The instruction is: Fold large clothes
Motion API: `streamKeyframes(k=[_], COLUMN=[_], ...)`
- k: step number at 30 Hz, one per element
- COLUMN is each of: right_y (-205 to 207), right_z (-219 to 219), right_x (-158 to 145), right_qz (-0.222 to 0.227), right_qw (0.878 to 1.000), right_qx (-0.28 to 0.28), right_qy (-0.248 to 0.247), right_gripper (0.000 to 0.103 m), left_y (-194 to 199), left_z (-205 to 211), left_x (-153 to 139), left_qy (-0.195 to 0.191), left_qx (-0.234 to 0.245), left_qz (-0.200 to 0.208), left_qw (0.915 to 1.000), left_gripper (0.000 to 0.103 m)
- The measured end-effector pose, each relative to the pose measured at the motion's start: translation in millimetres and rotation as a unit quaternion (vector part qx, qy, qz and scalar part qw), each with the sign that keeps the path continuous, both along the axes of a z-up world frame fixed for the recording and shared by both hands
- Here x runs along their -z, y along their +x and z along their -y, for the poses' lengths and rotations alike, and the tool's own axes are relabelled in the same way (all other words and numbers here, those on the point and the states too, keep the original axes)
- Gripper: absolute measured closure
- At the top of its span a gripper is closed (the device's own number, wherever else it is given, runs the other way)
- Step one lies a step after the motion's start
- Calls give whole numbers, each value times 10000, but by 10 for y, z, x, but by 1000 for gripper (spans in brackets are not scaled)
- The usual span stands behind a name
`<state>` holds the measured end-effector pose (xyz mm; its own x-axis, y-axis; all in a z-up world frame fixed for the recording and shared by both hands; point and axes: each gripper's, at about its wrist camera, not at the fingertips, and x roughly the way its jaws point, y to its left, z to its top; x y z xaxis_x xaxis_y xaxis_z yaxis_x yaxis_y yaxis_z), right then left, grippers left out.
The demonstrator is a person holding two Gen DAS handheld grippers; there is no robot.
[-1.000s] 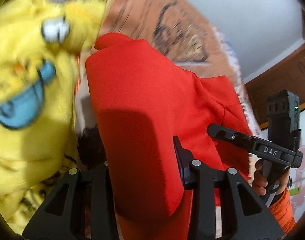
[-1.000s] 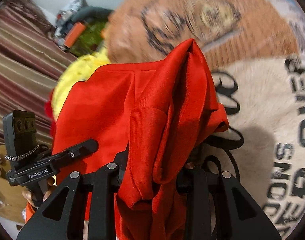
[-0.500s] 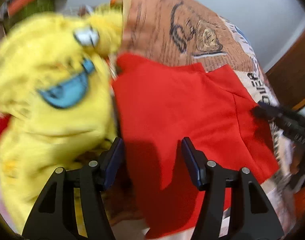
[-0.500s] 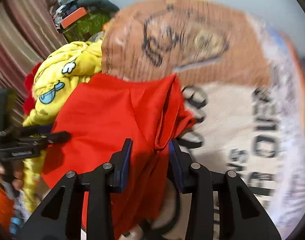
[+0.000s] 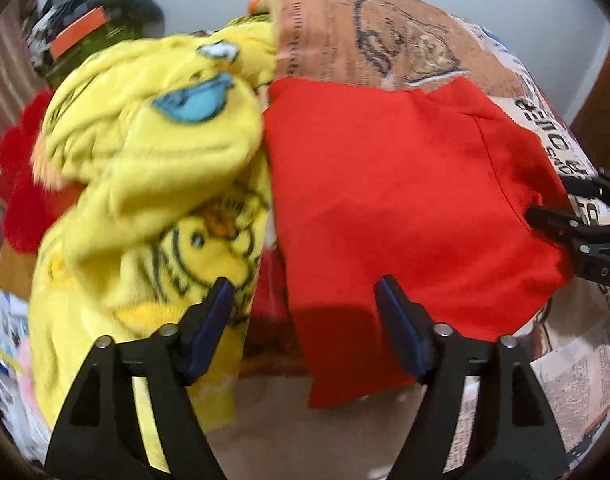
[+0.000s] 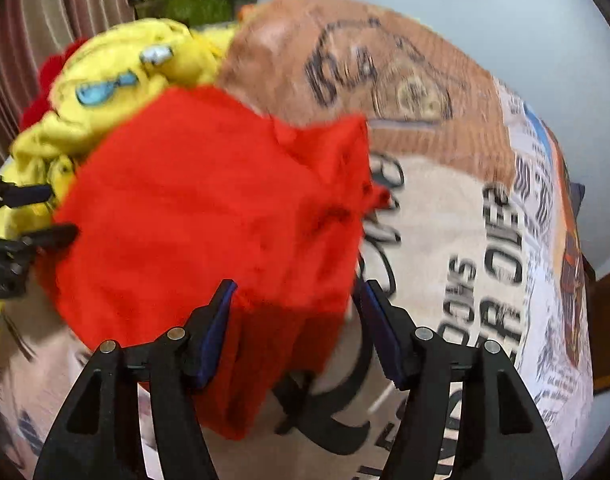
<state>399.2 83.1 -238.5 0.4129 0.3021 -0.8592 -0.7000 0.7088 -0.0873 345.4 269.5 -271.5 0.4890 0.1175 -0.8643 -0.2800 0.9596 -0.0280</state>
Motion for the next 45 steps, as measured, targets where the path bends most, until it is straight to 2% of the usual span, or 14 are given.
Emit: streamKeyframes(k=[2,4,8,11,13,17,21,25,29,35,42,45], right_y=[2,13,-44,-123,-195,-375,-663,-1013,-1389,-1942,-2470,-2579], right_z=[144,237,426,565,681,908,991,1028,1075,1247,1406,1420], right_x=[-57,-97,-177,-290,-418,-793,-1224,-1597,-1997,-2490,-2724,-2724], right_qz=[-71,-39,-52,264,302,264,485,827,1294,1915,2537,2614], right_qw=[9998,9996,9989,9975,9967,9925,9864,9788,9655,9367,9075,9031], right_qx=[76,186,402,657,734,869,792,596,394,158,60,57], right_qy=[173,201,227,52,179,814,1356,1774,2225,2928,3347,3408], right_gripper=[42,36,36,36,36,36,36,36,36,36,36,36], left_y=[-92,-170,-345,-472,-557,-673,-810,-986,-1282,-1812,-2393,-2552], left_z=[-33,-46,-3,54,101,199,389,624,874,1176,1515,1616], left_x=[10,34,114,38,-100,-428,-920,-1424,-1983,-2691,-3083,-3132], left_qy=[-72,-69,266,559,629,711,732,765,743,700,1036,1115], left_qx=[-65,-87,-73,-62,-85,-112,-86,-14,63,140,109,53], left_qz=[88,38,-322,-355,-252,65,589,1193,1949,3028,3909,4094], left_qw=[9999,9999,9991,9978,9977,9974,9955,9899,9780,9504,9145,9055], left_gripper=[18,17,18,18,18,18,18,18,18,18,18,18])
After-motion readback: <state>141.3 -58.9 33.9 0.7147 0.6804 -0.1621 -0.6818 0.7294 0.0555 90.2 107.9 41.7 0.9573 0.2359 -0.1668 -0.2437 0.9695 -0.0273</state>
